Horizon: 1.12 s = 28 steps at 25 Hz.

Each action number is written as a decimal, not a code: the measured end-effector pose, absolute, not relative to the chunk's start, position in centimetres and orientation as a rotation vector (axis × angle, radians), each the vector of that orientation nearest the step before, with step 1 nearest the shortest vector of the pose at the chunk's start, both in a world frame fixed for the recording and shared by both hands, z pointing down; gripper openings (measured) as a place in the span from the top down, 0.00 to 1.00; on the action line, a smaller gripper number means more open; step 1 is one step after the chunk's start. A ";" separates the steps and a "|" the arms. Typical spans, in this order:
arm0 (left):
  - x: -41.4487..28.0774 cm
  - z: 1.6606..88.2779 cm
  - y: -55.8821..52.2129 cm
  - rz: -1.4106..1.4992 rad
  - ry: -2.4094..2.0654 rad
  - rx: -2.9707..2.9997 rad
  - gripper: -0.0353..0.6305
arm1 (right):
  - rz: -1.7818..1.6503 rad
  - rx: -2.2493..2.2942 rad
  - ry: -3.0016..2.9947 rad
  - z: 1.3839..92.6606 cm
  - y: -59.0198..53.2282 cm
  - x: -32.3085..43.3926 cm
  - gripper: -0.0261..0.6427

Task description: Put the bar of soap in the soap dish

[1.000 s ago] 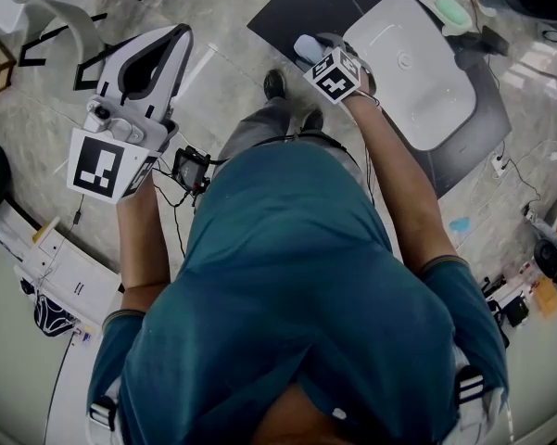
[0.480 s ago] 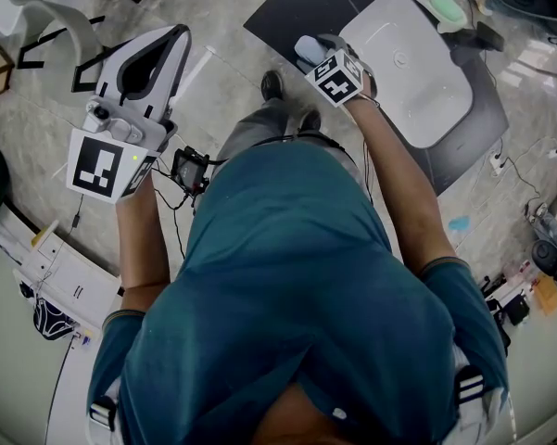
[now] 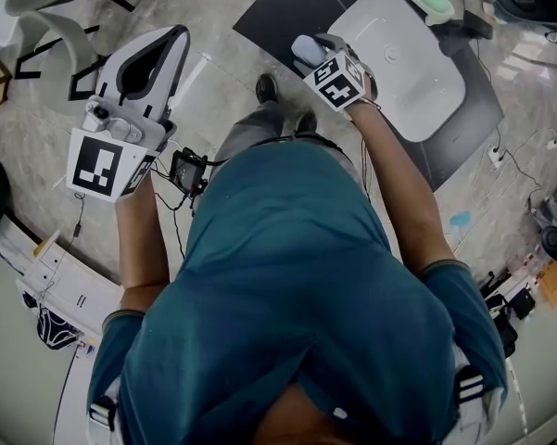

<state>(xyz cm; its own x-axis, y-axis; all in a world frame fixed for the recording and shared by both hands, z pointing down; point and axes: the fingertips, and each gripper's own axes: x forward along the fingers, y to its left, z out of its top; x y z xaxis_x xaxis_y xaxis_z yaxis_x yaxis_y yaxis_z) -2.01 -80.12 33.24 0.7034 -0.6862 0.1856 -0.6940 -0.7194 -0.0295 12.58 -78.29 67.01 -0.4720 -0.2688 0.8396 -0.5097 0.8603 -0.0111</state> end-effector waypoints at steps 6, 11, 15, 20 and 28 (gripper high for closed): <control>-0.6 32.8 -79.8 0.272 -1.129 2.881 0.94 | 0.321 0.599 -2.089 65.3 -77.5 14.2 0.52; 0.9 32.5 -79.5 0.262 -1.099 2.899 0.94 | 0.336 0.620 -2.076 64.8 -76.2 16.2 0.52; 2.2 32.4 -79.2 0.259 -1.075 2.911 0.94 | 0.351 0.629 -2.059 64.9 -74.9 17.8 0.53; 3.5 32.2 -78.9 0.253 -1.052 2.924 0.94 | 0.367 0.626 -2.043 65.2 -73.1 19.2 0.53; 4.6 32.3 -78.0 0.257 -1.037 2.933 0.94 | 0.383 0.615 -2.023 66.2 -70.7 20.5 0.53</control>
<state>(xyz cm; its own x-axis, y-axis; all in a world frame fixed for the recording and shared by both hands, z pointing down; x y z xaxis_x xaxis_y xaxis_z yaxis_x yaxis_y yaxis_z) 4.65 -78.01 32.28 0.7656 -0.6228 0.1611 -0.6261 -0.7789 -0.0357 20.45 -70.66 66.16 -0.4196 -0.2673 0.8674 -0.5661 0.8241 -0.0199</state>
